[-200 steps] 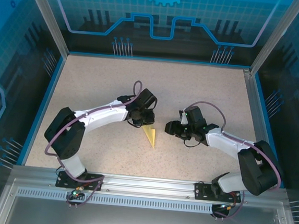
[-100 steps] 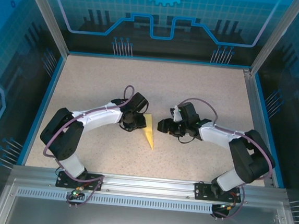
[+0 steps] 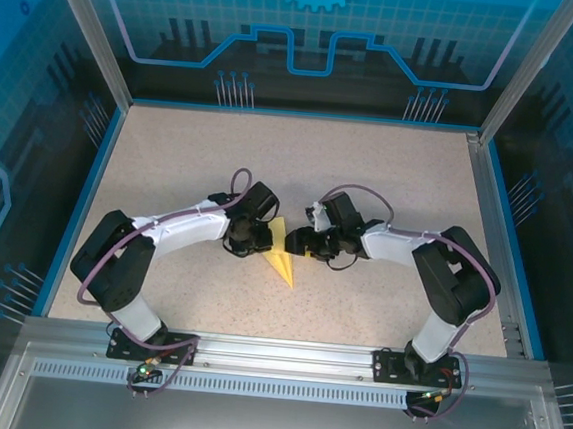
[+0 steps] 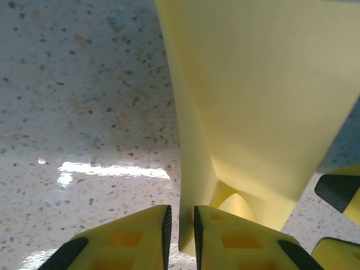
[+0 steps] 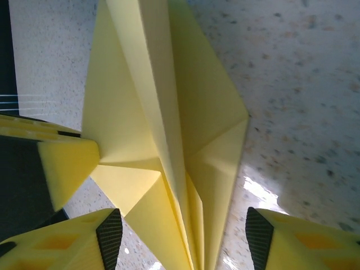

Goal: Fold a paper plane with a square sheet of paper (pick it up from the middle)
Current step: Turn over a paper plane at the center of the table, then move the paper plane to the center of the table.

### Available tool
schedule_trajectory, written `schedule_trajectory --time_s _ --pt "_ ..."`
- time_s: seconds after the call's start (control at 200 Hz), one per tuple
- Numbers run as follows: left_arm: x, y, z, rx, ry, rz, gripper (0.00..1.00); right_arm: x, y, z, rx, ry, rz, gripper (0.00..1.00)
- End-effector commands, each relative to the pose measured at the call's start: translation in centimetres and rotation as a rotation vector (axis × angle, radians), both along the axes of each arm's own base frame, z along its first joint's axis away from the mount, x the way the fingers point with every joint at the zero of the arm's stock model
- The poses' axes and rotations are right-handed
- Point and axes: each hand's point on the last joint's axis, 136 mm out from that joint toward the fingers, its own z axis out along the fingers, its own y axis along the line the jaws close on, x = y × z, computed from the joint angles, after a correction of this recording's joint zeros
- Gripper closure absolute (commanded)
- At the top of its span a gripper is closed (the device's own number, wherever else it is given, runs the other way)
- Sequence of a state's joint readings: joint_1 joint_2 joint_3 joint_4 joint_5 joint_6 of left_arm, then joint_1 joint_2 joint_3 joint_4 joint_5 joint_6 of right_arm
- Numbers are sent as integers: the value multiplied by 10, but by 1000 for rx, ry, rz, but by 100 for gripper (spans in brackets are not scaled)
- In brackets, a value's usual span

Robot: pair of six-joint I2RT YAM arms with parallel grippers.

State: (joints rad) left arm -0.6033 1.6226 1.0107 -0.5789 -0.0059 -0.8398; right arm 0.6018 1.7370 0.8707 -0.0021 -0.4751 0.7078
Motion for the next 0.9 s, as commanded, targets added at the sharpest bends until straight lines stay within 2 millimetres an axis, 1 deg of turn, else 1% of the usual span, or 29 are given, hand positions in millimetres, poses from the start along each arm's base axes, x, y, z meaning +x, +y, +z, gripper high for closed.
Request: schedule_trajectory --time_s 0.0,0.12,0.175,0.275,0.345,0.515,0.695,0.78,0.895 --pt "-8 10 0 11 18 23 79 -2 15 4 16 -13 67 36" --pt "-10 12 -5 12 27 31 79 -3 21 2 7 -13 88 35" --pt "-9 10 -4 6 23 29 79 -4 24 2 2 -16 102 35" --pt "-8 11 -4 9 21 29 79 -3 22 -3 -41 -23 99 35" --pt "-8 10 -4 7 21 27 78 -3 24 -3 -37 -23 109 35" --pt "-7 9 -3 6 20 25 78 -5 25 -11 -47 -5 123 34" --pt "-6 10 -2 7 17 25 78 -13 33 -6 -4 -6 163 34" --pt "-5 9 -1 2 14 27 78 -17 34 -3 -5 -17 179 36" --pt "-5 9 0 1 12 29 78 -22 31 -7 -47 -24 193 41"
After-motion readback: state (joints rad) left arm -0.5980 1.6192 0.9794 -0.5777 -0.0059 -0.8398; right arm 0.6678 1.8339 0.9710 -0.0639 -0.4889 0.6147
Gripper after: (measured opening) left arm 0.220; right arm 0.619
